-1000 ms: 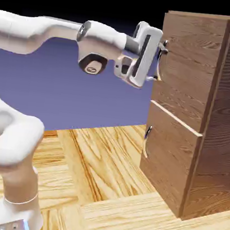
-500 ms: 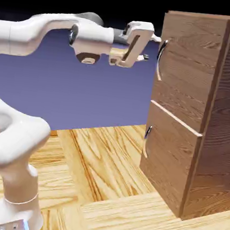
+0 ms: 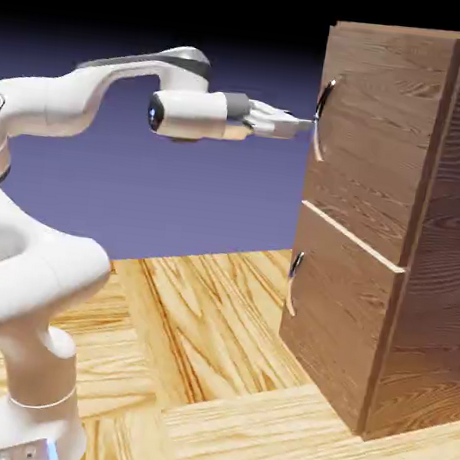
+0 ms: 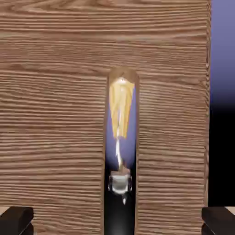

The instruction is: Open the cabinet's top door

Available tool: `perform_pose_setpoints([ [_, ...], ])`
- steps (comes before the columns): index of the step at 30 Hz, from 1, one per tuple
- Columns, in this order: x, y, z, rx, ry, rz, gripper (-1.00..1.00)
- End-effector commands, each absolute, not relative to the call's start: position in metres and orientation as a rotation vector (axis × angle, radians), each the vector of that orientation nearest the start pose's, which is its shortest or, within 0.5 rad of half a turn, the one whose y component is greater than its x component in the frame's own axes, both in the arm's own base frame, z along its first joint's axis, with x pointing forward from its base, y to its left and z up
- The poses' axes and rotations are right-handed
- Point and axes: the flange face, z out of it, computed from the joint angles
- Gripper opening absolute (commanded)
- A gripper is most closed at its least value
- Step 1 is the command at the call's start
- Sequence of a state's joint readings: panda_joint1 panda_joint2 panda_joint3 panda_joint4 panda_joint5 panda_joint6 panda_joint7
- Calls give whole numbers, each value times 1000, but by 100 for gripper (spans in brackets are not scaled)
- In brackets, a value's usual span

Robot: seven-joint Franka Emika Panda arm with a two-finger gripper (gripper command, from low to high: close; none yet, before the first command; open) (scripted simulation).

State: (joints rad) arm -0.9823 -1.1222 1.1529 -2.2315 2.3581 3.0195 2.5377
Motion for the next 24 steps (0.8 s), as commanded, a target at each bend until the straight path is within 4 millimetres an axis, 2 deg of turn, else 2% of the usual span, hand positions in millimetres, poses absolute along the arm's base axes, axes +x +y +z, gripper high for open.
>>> perform_pose_setpoints([
  [1, 413, 174, 572, 652, 1460, 570, 0],
  [4, 443, 171, 571, 653, 1460, 571, 0],
  [5, 443, 171, 571, 653, 1460, 571, -100],
  [6, 443, 171, 571, 653, 1460, 571, -100],
  [13, 388, 141, 571, 515, 1533, 720, -100],
  [19, 342, 103, 571, 377, 1594, 861, -100],
  [24, 313, 69, 571, 270, 1634, 964, -100],
])
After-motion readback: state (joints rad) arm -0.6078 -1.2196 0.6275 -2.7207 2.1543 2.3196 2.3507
